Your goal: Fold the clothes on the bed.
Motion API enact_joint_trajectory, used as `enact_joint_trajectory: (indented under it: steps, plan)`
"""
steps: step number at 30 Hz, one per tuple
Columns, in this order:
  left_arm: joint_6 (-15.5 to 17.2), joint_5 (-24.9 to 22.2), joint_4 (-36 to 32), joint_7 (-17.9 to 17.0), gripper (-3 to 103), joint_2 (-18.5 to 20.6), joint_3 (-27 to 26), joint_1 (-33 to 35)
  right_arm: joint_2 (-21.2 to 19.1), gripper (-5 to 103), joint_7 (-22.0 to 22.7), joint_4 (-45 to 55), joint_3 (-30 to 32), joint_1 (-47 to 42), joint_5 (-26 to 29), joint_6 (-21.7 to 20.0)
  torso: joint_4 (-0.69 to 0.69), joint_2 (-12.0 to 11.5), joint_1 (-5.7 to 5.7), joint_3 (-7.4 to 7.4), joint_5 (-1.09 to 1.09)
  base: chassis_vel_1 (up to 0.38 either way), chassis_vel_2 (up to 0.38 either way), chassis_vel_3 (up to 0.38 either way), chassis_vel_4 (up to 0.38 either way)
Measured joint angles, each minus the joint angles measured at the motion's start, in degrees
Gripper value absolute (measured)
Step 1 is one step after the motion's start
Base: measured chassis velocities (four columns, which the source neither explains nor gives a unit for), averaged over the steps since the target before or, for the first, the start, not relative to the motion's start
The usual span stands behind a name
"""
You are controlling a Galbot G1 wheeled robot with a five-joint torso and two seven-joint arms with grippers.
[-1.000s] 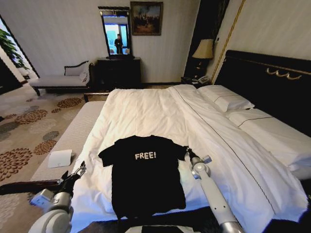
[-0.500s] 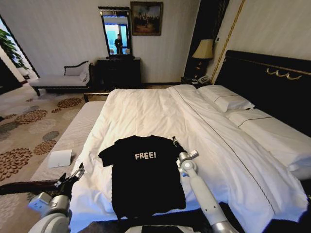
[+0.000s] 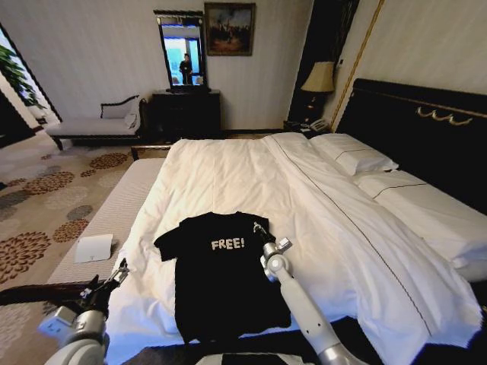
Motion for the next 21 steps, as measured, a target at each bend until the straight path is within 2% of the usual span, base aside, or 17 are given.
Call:
enact_joint_trajectory:
  steps: [2, 6, 8, 11, 12, 14, 16, 17, 19, 21]
  plan:
    - [-0.04, 0.07, 0.01, 0.00, 100, -0.05, 0.05, 0.08, -0.05, -1, -0.09, 0.38, -0.25, -0.54, -0.69, 0.20, 0.00, 0.00, 0.00, 0.00, 0.00, 0.000, 0.000, 0.000, 0.000]
    - [-0.07, 0.11, 0.01, -0.02, 100, 0.01, -0.09, 0.41, -1.34, 20, -0.27, 8.44, -0.97, -5.34, -2.32, 1.06, -0.01, 0.00, 0.00, 0.00, 0.00, 0.000, 0.000, 0.000, 0.000]
    - [-0.08, 0.09, 0.01, -0.01, 100, 0.11, -0.19, 0.50, -1.62, 20, -0.20, 11.39, -0.49, -6.64, -1.38, 0.99, 0.00, 0.00, 0.00, 0.00, 0.01, 0.000, 0.000, 0.000, 0.000]
    - [-0.10, 0.06, 0.01, -0.02, 100, 0.42, -0.37, 0.78, -2.20, 37, 1.39, 17.56, 3.28, -9.30, 3.52, 0.43, -0.01, 0.01, -0.01, -0.01, 0.00, 0.000, 0.000, 0.000, 0.000]
    - [-0.10, 0.06, 0.01, -0.02, 100, 0.42, -0.37, 0.78, -2.20, 37, 1.39, 17.56, 3.28, -9.30, 3.52, 0.43, -0.01, 0.01, -0.01, -0.01, 0.00, 0.000, 0.000, 0.000, 0.000]
    - [-0.11, 0.07, -0.02, -0.02, 100, 0.55, -0.15, 0.80, -2.71, 47, 4.29, 17.79, 5.88, -9.56, 6.66, 0.16, -0.01, 0.01, -0.01, -0.01, 0.00, 0.000, 0.000, 0.000, 0.000]
    - [-0.11, 0.12, -0.08, -0.02, 100, 0.60, 0.01, 0.78, -2.90, 47, 5.73, 17.42, 6.56, -9.56, 7.49, -0.04, 0.00, 0.00, 0.00, -0.01, 0.00, 0.000, 0.000, 0.000, 0.000]
    - [-0.11, 0.22, -0.23, -0.05, 100, 0.66, 0.30, 0.69, -3.21, 54, 8.33, 16.75, 7.43, -9.78, 8.46, -0.60, 0.00, 0.00, 0.00, 0.00, 0.00, 0.000, 0.000, 0.000, 0.000]
    - [-0.06, 0.39, -0.41, -0.12, 100, 0.73, 0.66, 0.44, -3.39, 65, 10.81, 16.35, 7.96, -10.76, 9.05, -1.36, -0.01, 0.00, 0.00, 0.01, 0.01, 0.000, 0.000, 0.000, 0.000]
    - [0.02, 0.60, -0.54, -0.26, 100, 0.79, 0.93, 0.27, -3.13, 76, 11.70, 16.55, 8.00, -12.33, 9.12, -1.79, -0.01, 0.00, 0.00, 0.00, 0.01, 0.000, 0.000, 0.000, 0.000]
